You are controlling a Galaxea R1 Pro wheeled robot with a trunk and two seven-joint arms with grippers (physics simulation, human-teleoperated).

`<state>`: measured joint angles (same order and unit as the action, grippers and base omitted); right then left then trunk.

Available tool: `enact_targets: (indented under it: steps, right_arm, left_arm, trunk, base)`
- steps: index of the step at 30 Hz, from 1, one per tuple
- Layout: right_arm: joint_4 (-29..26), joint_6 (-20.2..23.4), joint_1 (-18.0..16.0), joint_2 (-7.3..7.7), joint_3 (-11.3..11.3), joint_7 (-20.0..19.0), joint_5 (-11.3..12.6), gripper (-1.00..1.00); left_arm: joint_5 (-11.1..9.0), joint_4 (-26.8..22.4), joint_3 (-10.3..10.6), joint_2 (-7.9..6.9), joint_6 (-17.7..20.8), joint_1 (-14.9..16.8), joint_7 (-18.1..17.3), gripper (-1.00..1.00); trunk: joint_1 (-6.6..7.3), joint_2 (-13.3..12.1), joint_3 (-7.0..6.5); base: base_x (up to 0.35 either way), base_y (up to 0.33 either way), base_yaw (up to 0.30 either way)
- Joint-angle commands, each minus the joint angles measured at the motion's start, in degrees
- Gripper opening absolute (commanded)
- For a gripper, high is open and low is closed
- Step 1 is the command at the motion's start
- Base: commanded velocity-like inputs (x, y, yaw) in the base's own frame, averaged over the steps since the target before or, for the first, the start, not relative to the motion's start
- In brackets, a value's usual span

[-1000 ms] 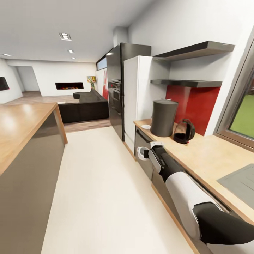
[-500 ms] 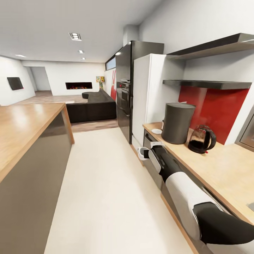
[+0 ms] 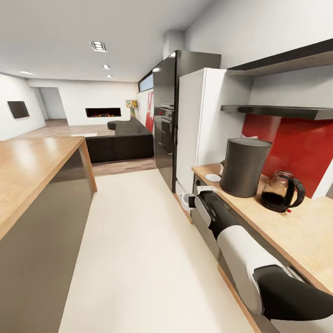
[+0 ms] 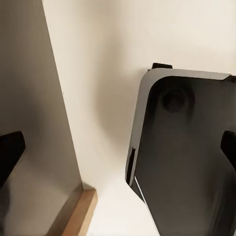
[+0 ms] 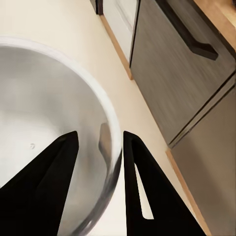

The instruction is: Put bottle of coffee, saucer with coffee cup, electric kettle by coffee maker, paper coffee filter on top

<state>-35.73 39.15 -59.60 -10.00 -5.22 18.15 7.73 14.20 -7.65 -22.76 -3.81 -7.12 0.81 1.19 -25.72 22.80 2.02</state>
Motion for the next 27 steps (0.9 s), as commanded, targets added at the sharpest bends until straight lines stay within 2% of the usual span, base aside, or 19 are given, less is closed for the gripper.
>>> enact_targets:
  steps: [1,27]
  right_arm:
    - [0.0,0.1,-0.1,0.0,-0.1,0.5,0.6,-1.0]
    - [0.0,0.1,0.0,0.0,-0.1,0.5,0.5,-1.0]
  left_arm:
    - [0.6,0.1,-0.4,-0.01,-0.3,0.1,0.1,1.0]
    - [0.6,0.1,-0.4,0.03,-0.3,0.1,0.1,1.0]
  trunk:
    - [-0.07,0.1,0.13]
    - [-0.07,0.1,0.13]
  base:
    - [0.293,0.185,0.0]
    - [0.308,0.123,0.0]
